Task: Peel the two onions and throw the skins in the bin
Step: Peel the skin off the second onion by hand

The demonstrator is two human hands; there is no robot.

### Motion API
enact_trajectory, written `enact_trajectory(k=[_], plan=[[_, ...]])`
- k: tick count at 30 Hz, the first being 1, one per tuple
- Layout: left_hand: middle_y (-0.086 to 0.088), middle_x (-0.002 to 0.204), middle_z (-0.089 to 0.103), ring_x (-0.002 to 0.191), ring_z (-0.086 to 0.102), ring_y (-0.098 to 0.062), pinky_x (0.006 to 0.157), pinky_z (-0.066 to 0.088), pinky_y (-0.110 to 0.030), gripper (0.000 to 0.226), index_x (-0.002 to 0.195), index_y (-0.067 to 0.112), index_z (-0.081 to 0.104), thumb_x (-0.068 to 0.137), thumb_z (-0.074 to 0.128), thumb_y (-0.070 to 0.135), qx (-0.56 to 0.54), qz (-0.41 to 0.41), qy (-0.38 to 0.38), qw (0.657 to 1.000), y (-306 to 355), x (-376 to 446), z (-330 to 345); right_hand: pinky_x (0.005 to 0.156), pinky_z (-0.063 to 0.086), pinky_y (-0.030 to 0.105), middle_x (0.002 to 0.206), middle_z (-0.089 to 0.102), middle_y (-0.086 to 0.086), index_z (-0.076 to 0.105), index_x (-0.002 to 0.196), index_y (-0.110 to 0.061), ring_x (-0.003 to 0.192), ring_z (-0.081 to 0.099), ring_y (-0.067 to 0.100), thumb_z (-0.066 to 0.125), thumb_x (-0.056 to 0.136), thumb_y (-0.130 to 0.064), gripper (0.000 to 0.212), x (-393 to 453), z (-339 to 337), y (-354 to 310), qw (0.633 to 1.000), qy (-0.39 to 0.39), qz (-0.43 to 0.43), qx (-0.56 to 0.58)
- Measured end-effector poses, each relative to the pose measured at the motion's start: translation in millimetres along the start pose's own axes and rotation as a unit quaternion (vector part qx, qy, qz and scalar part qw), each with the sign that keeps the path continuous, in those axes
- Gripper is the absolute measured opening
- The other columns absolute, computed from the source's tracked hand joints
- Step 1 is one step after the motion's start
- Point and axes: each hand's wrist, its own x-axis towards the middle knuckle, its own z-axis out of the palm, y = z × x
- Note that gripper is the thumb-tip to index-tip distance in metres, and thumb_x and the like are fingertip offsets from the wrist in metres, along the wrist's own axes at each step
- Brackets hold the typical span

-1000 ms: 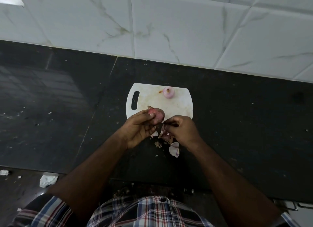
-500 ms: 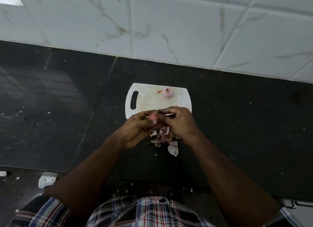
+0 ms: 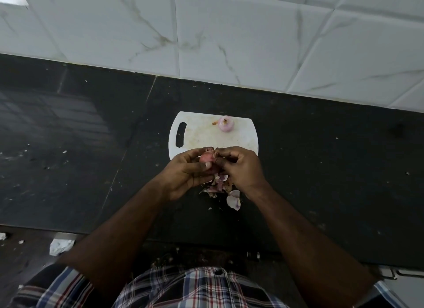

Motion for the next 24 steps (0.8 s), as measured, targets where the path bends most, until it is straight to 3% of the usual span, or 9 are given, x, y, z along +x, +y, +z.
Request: enact_trajectory(k=[3,6,10,15,17,20,22,24], plan=[[-0.017,0.114,0.071,0.095,0.073,-0.028,0.085,0.060,-0.037,0.049,0.126,0.008,0.062,0.078,0.072,0.005,-0.028,-0.009,-0.004,1.000,-1.9,0.0,-4.6,0.079,0.061,0.044,0.088,0.076,0.000,0.077,0.092,-0.012,0.085,0.073,0.016,0.074,0.086,-0.006,0.009,0.4,-3.3,2.7,1.000,0.029,0.001,0.005],[-0.018,0.119,0.069,0.098,0.072,-0.029,0.084,0.061,-0.037,0.060,0.132,0.006,0.058,0.075,0.076,0.008,-0.067,-0.008,-0.013,0.998,-3.8,-1.4,-6.1,0.081,0.060,0.036,0.087,0.075,-0.002,0.076,0.093,-0.012,0.084,0.072,0.012,0.071,0.085,0.000,0.015,2.4,-5.8,3.6,0.999,0.032,-0.012,-0.023],[-0.020,0.125,0.065,0.104,0.069,-0.033,0.085,0.060,-0.039,0.088,0.135,0.005,0.051,0.059,0.094,0.015,-0.112,-0.019,-0.044,0.993,-0.5,-2.2,-3.9,0.075,0.055,0.016,0.090,0.077,-0.004,0.078,0.098,-0.016,0.077,0.068,-0.007,0.066,0.085,0.003,0.026,-1.7,-7.6,9.6,0.996,0.015,-0.008,-0.088],[-0.019,0.122,0.067,0.099,0.072,-0.032,0.084,0.060,-0.038,0.063,0.139,0.006,0.049,0.080,0.070,0.010,-0.120,-0.021,-0.040,0.992,3.9,-4.4,-8.3,0.079,0.052,0.022,0.095,0.076,-0.010,0.078,0.102,-0.021,0.091,0.069,0.003,0.070,0.090,-0.023,0.014,-7.0,-17.6,8.4,0.990,0.000,0.013,-0.142],[-0.018,0.120,0.068,0.097,0.072,-0.028,0.086,0.060,-0.037,0.054,0.137,0.007,0.053,0.084,0.068,0.007,-0.079,-0.015,-0.033,0.996,3.3,-3.9,-10.4,0.091,0.048,0.019,0.116,0.071,-0.014,0.072,0.119,-0.025,0.109,0.062,0.000,0.072,0.089,-0.033,0.031,-4.6,-20.4,-0.8,0.993,-0.025,0.022,-0.110],[-0.016,0.117,0.070,0.097,0.072,-0.025,0.089,0.059,-0.037,0.048,0.133,0.008,0.059,0.086,0.065,0.002,-0.008,-0.003,-0.030,0.999,0.0,-2.4,-8.6,0.093,0.050,0.015,0.130,0.061,-0.020,0.059,0.134,-0.034,0.116,0.059,-0.005,0.076,0.087,-0.030,0.051,-2.0,-19.0,-14.7,0.994,-0.105,0.008,-0.020],[-0.012,0.111,0.072,0.095,0.073,-0.022,0.086,0.060,-0.035,0.043,0.129,0.009,0.061,0.087,0.060,-0.001,0.034,0.019,-0.037,0.999,-2.4,-1.0,-5.3,0.097,0.052,0.020,0.122,0.065,-0.020,0.065,0.128,-0.032,0.110,0.061,-0.008,0.078,0.084,-0.023,0.047,-3.5,-14.3,-15.8,0.991,-0.130,-0.014,-0.032],[-0.011,0.108,0.073,0.093,0.073,-0.021,0.084,0.060,-0.033,0.041,0.127,0.010,0.062,0.089,0.058,-0.004,0.064,0.037,-0.040,0.996,-3.5,-0.2,-3.4,0.099,0.053,0.028,0.117,0.070,-0.013,0.071,0.118,-0.027,0.107,0.066,-0.002,0.080,0.081,-0.013,0.041,-5.0,-9.5,-10.6,0.994,-0.102,-0.025,-0.001]])
